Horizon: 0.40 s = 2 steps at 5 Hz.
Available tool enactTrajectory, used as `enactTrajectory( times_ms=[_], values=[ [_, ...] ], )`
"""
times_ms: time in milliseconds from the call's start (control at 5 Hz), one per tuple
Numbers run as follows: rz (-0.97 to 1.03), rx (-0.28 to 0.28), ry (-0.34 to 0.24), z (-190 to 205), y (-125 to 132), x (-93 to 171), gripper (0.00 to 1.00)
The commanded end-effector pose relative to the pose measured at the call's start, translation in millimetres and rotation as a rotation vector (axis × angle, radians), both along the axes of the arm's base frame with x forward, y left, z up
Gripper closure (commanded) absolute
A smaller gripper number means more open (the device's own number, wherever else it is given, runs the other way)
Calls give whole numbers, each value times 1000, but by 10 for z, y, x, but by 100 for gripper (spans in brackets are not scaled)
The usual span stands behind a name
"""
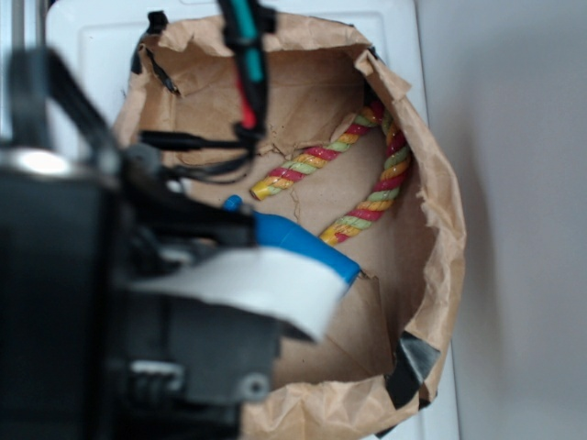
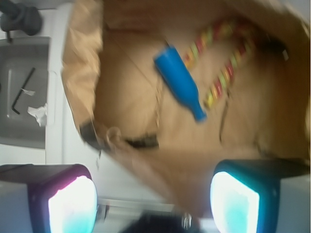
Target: Grab the blue bottle.
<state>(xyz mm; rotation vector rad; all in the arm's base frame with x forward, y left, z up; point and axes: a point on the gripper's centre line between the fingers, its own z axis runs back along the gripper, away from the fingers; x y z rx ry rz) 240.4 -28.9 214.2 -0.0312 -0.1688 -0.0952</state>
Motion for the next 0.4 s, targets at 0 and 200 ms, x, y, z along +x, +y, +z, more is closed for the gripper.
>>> enactTrajectory(
  times_ms=[0, 200],
  values=[
    [-132, -19, -97, -416, 113, 219, 0],
    [-140, 4, -80, -691, 374, 306, 0]
  ],
)
